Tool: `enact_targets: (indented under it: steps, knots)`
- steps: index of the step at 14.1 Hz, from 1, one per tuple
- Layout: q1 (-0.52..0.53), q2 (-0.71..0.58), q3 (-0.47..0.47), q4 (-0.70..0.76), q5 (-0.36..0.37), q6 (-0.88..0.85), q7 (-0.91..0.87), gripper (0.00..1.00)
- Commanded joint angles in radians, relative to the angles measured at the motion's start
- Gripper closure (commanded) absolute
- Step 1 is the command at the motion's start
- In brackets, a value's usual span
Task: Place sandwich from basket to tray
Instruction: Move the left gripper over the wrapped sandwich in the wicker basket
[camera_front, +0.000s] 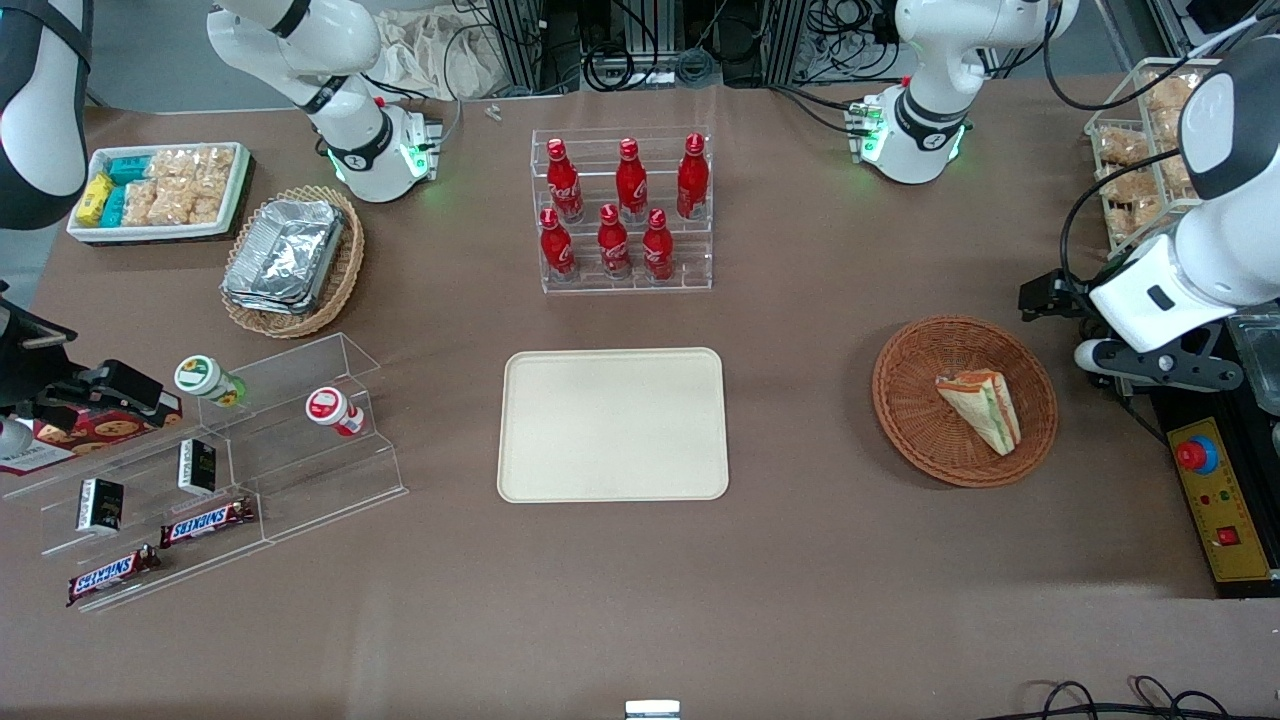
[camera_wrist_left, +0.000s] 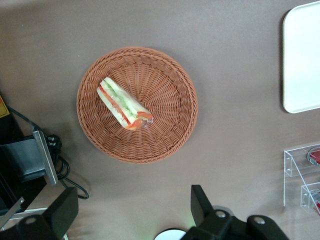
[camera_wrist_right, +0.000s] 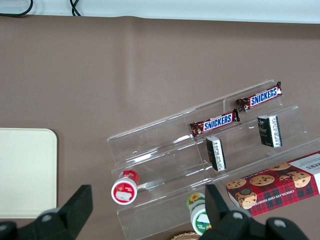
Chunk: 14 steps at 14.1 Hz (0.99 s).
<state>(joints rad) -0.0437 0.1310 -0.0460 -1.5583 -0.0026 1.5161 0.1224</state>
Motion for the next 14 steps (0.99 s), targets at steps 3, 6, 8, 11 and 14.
enact_targets:
  steps: [3, 6, 8, 11, 14]
  knots:
    - [0.002, 0.042, -0.002, 0.058, 0.006, -0.039, -0.021, 0.00]
    - [0.007, 0.059, -0.002, 0.069, 0.012, -0.040, -0.074, 0.00]
    - [0.010, 0.038, 0.000, -0.012, 0.018, -0.039, -0.148, 0.00]
    - [0.010, -0.042, 0.044, -0.188, 0.026, 0.074, -0.165, 0.00]
    - [0.011, -0.093, 0.104, -0.376, 0.015, 0.211, -0.385, 0.00]
